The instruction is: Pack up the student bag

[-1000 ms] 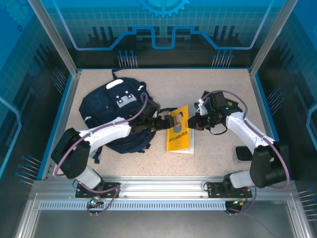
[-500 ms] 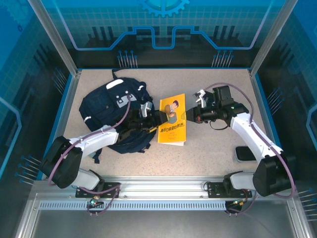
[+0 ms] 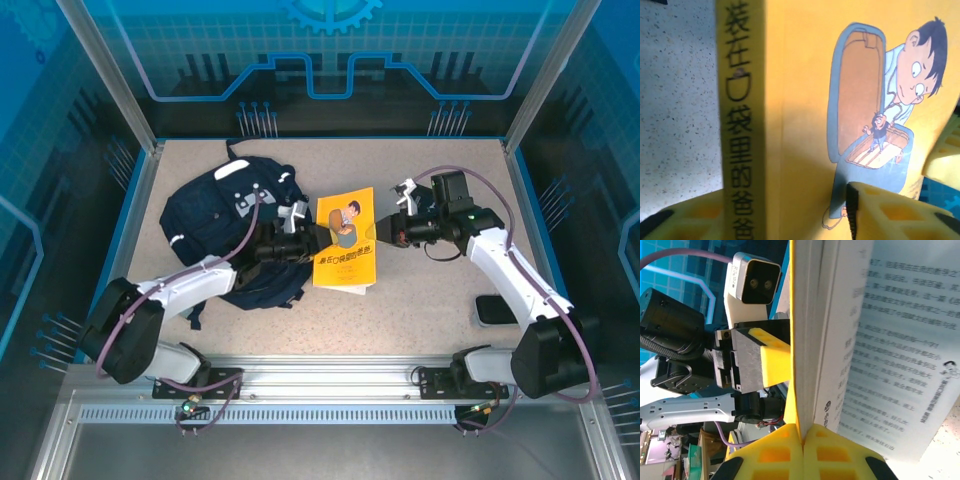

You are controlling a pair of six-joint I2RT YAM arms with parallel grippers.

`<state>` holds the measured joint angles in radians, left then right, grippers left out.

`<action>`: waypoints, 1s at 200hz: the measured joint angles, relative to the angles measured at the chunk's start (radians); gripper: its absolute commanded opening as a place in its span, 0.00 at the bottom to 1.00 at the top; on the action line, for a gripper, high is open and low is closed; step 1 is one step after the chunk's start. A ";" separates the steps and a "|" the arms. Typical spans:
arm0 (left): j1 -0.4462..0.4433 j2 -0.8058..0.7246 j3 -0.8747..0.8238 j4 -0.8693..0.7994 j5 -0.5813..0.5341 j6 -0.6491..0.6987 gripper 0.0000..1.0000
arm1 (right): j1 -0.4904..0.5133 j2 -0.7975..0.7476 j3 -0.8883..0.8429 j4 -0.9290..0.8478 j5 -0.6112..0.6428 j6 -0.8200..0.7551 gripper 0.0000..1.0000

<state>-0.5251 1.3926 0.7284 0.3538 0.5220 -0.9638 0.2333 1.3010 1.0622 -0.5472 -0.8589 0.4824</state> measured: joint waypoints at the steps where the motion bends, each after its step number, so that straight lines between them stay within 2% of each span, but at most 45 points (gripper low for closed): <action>1: 0.000 -0.002 0.000 -0.001 -0.002 -0.002 0.32 | 0.000 0.000 0.000 -0.001 0.002 0.000 0.01; 13: 0.003 -0.029 -0.010 -0.008 -0.010 0.001 0.23 | -0.004 0.001 0.000 -0.014 0.021 0.000 0.13; 43: 0.008 -0.109 -0.012 -0.028 -0.029 0.005 0.11 | -0.019 0.000 -0.002 -0.025 0.085 0.024 0.60; 61: 0.013 -0.150 -0.012 -0.064 -0.063 0.006 0.09 | -0.029 -0.012 -0.010 -0.001 0.124 0.052 0.76; 80: 0.018 -0.168 -0.012 -0.103 -0.114 0.004 0.11 | -0.036 -0.040 -0.036 0.042 0.146 0.101 0.84; 115: 0.018 -0.176 -0.011 -0.126 -0.249 -0.031 0.14 | -0.036 -0.093 -0.138 0.242 0.153 0.303 0.91; 149: 0.019 -0.150 0.026 -0.092 -0.369 -0.081 0.17 | -0.009 -0.113 -0.260 0.466 0.195 0.549 0.94; 200: 0.019 -0.063 0.166 -0.007 -0.438 -0.122 0.16 | 0.082 -0.124 -0.366 0.744 0.298 0.844 0.98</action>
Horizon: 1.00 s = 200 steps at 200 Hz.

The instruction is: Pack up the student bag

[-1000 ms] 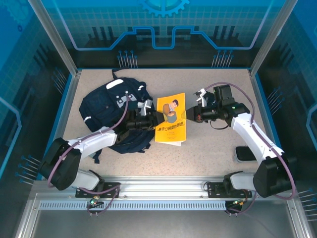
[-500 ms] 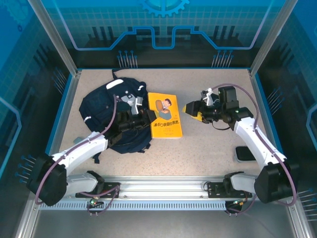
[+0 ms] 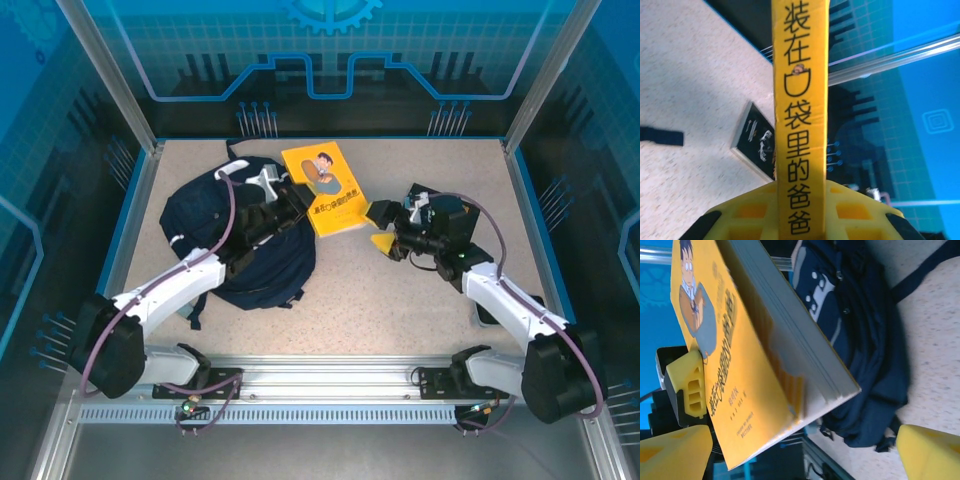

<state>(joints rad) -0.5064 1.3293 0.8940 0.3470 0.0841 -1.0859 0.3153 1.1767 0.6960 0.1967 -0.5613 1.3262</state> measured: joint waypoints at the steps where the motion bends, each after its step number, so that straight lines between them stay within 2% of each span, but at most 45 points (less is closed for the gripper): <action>1: 0.000 0.001 0.002 0.001 -0.001 -0.001 0.16 | 0.001 0.000 0.000 0.004 0.002 0.003 0.98; 49: 0.000 0.030 0.021 0.045 -0.040 -0.092 0.16 | 0.092 0.087 0.006 0.269 0.061 0.174 0.97; 78: 0.000 0.031 0.020 0.055 -0.067 -0.132 0.15 | 0.147 0.164 0.023 0.372 0.110 0.233 0.88; 122: -0.001 0.031 0.012 0.084 -0.089 -0.177 0.14 | 0.188 0.174 0.024 0.449 0.182 0.254 0.78; 200: -0.001 0.031 -0.051 0.150 -0.097 -0.251 0.13 | 0.222 0.220 0.022 0.552 0.278 0.297 0.44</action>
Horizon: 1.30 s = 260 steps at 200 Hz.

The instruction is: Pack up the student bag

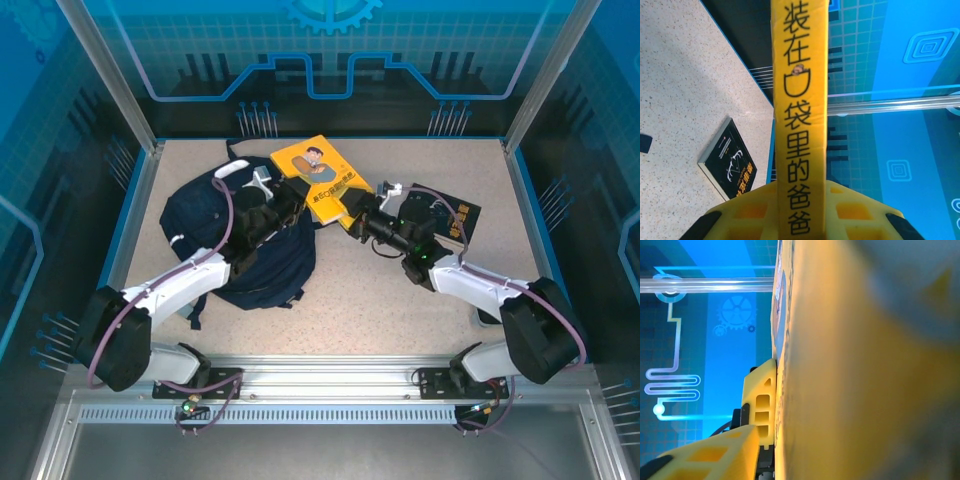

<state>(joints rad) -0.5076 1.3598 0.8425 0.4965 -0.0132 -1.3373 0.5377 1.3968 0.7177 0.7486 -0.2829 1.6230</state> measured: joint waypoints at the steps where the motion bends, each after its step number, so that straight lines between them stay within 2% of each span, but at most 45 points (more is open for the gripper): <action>1: 0.000 0.000 0.000 0.001 0.000 0.000 0.13 | 0.000 0.000 0.000 0.001 0.000 0.002 0.43; 26: 0.000 0.000 -0.016 0.023 -0.002 -0.011 0.14 | 0.001 0.001 -0.006 0.002 0.013 0.006 0.33; 50: 0.000 0.000 -0.037 0.034 -0.002 -0.020 0.19 | 0.001 0.001 -0.011 -0.004 0.014 -0.002 0.14; 62: 0.000 0.000 -0.052 0.035 -0.003 -0.023 0.28 | 0.001 0.000 -0.011 -0.014 0.012 -0.008 0.08; 75: 0.000 0.000 -0.067 0.039 -0.002 -0.019 0.44 | 0.001 0.000 -0.011 -0.042 0.009 -0.027 0.03; 89: 0.000 -0.007 -0.089 0.046 0.003 -0.006 0.62 | -0.001 -0.005 -0.011 -0.089 0.011 -0.053 0.02; 104: 0.000 -0.031 -0.123 0.039 0.010 0.012 0.74 | -0.006 -0.024 -0.011 -0.166 0.018 -0.095 0.00; 136: 0.002 -0.140 -0.192 -0.074 0.006 0.116 0.86 | -0.048 -0.124 -0.013 -0.372 0.041 -0.238 0.00; 165: 0.002 -0.254 -0.209 -0.288 -0.023 0.278 0.96 | -0.109 -0.230 0.011 -0.596 0.071 -0.437 0.00; 188: 0.002 -0.285 -0.157 -0.520 -0.056 0.443 0.99 | -0.141 -0.252 0.047 -0.727 0.072 -0.606 0.00; 222: 0.002 -0.264 0.009 -0.827 -0.089 0.696 0.99 | -0.199 -0.248 0.065 -0.854 0.037 -0.813 0.00; 260: 0.002 -0.161 0.183 -1.064 -0.143 0.906 0.97 | -0.282 -0.238 0.065 -0.908 0.018 -0.920 0.00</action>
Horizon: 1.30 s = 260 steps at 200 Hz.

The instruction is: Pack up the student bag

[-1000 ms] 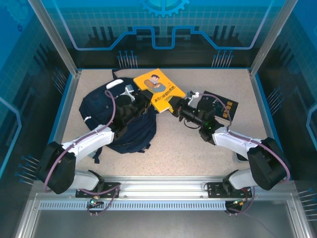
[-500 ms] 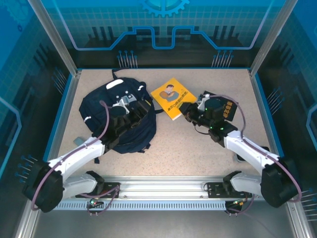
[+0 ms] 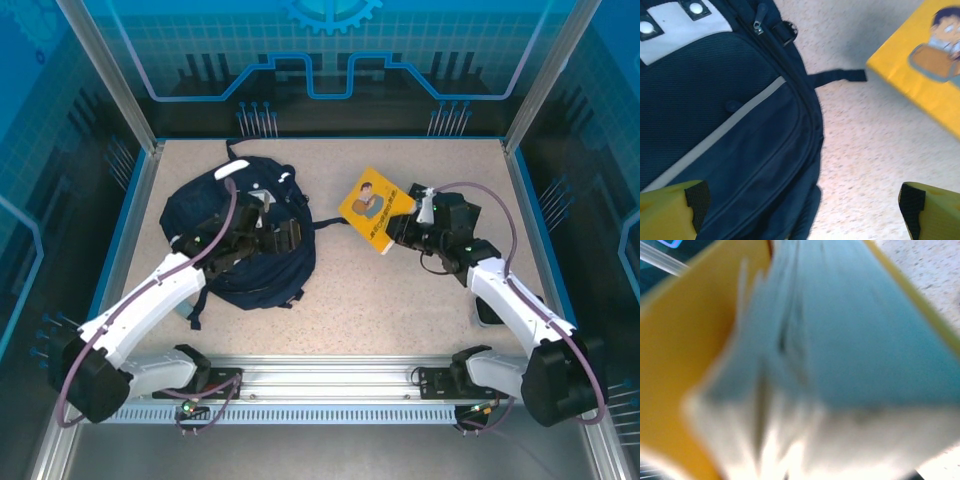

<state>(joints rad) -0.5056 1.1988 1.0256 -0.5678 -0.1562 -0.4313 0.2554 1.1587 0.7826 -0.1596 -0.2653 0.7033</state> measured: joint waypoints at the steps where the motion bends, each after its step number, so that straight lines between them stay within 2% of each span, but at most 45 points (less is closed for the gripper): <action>1: 0.000 0.002 0.002 -0.004 -0.002 0.003 0.97 | -0.002 0.000 0.000 0.000 0.000 -0.001 0.00; 52: 0.000 0.159 0.110 -0.238 -0.094 0.180 0.83 | -0.060 -0.001 -0.040 0.000 -0.017 -0.031 0.00; 83: 0.000 0.227 0.119 -0.294 -0.112 0.225 0.68 | -0.060 -0.021 -0.067 0.001 -0.023 -0.030 0.00; 134: -0.005 0.356 0.149 -0.318 -0.129 0.232 0.64 | -0.060 -0.025 -0.073 0.002 -0.035 -0.015 0.00; 177: -0.018 0.441 0.187 -0.326 -0.195 0.229 0.56 | -0.060 -0.028 -0.094 0.002 -0.042 0.007 0.00; 204: -0.035 0.502 0.207 -0.340 -0.226 0.229 0.55 | -0.060 -0.028 -0.096 0.002 -0.050 0.017 0.00; 260: -0.059 0.568 0.224 -0.347 -0.277 0.229 0.50 | -0.060 -0.027 -0.096 0.002 -0.057 0.034 0.00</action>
<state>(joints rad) -0.5644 1.7672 1.2495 -0.9150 -0.4328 -0.2020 0.1955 1.1320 0.6868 -0.1574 -0.3225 0.7368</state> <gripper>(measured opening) 0.517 0.185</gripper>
